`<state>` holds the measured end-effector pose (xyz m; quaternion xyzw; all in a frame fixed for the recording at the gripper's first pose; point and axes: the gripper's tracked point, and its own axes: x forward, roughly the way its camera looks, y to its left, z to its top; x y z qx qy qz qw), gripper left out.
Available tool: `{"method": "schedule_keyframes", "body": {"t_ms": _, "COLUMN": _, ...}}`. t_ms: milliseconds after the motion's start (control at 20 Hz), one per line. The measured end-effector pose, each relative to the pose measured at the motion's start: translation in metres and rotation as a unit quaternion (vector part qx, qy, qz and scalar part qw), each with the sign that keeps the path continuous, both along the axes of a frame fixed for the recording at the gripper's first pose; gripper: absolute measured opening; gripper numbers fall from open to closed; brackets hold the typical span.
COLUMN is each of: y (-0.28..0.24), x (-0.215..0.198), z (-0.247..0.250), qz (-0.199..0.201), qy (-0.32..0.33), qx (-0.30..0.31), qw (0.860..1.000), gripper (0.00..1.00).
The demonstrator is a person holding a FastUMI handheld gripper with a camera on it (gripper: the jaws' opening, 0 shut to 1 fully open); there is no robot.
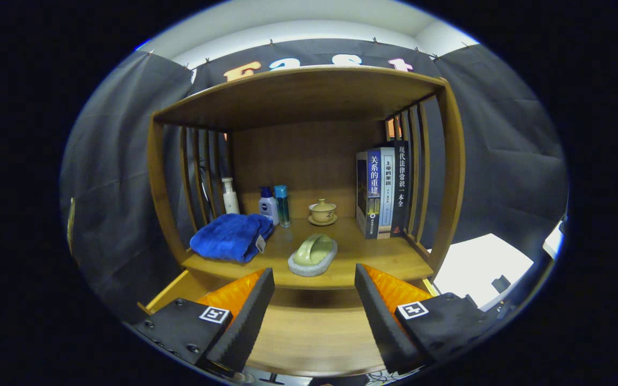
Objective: Pull open the drawer, take out the items inside it, and place them on the countertop above the cabinet.
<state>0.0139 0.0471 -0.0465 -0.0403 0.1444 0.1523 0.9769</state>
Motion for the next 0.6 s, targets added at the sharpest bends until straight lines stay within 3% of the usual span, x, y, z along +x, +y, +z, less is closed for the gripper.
{"method": "schedule_keyframes", "body": {"t_ms": 200, "y": -0.018, "x": -0.037, "z": -0.035, "qz": -0.01, "qy": 0.013, "qx": -0.006, "qw": 1.0, "gripper": 0.98}}
{"method": "schedule_keyframes", "body": {"t_ms": 600, "y": -0.05, "x": -0.091, "z": -0.067, "qz": -0.029, "qy": 0.012, "qx": 0.039, "qw": 0.999, "gripper": 0.98}}
